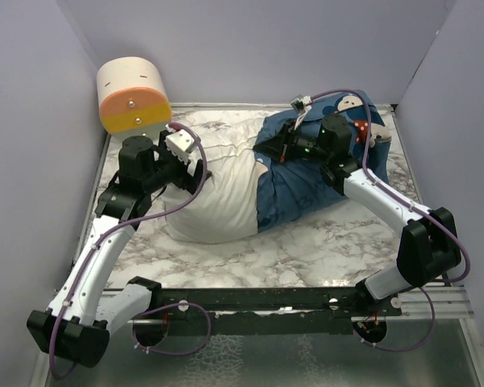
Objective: Put the pillow into the pillowcase
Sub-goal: Stuff the pillow into the pillowcase.
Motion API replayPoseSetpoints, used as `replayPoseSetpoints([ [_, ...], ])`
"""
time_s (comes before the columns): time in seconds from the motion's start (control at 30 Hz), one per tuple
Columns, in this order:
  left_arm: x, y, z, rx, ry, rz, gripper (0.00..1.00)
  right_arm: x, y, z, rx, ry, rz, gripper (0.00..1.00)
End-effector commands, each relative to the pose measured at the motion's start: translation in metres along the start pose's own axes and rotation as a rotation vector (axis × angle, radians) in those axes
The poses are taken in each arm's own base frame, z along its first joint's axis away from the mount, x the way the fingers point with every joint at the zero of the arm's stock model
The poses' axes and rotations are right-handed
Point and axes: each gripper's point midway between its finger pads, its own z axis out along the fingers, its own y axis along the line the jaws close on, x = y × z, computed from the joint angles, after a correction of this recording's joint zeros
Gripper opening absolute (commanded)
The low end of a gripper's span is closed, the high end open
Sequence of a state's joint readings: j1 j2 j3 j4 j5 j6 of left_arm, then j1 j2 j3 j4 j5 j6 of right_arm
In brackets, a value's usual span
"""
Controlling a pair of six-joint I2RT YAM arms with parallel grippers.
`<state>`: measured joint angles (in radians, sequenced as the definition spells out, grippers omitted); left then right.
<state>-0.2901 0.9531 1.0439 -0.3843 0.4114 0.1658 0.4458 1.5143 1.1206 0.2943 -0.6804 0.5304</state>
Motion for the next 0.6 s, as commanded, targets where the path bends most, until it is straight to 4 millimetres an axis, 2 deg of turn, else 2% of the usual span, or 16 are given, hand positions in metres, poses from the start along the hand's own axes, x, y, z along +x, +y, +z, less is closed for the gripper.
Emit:
replayPoseSetpoints([
  [0.0,0.041,0.006,0.02,0.033,0.178,0.044,0.86,0.016,-0.013,-0.008,0.037,0.039,0.033,0.01],
  [0.1,0.057,0.003,0.033,0.059,0.239,0.023,0.84,0.014,-0.01,-0.011,0.041,0.031,0.024,0.01],
  [0.2,0.057,-0.008,0.042,0.121,0.226,-0.018,0.76,0.012,-0.008,-0.009,0.028,0.035,0.023,0.01],
  [0.27,0.054,-0.015,0.046,0.161,0.204,-0.044,0.58,0.008,-0.006,-0.008,0.018,0.034,0.02,0.01],
  [0.37,0.045,-0.021,0.053,0.203,0.17,-0.079,0.1,-0.002,-0.001,-0.007,0.005,0.02,0.008,0.01],
  [0.4,0.04,-0.023,0.055,0.211,0.154,-0.093,0.01,-0.009,0.003,-0.006,-0.002,0.011,-0.002,0.01],
  [0.47,0.025,-0.029,0.06,0.254,0.107,-0.116,0.0,-0.037,0.018,0.001,-0.024,-0.022,-0.041,0.01],
  [0.57,-0.006,-0.036,0.067,0.311,0.023,-0.144,0.0,-0.09,0.063,0.027,-0.088,-0.062,-0.132,0.01],
])
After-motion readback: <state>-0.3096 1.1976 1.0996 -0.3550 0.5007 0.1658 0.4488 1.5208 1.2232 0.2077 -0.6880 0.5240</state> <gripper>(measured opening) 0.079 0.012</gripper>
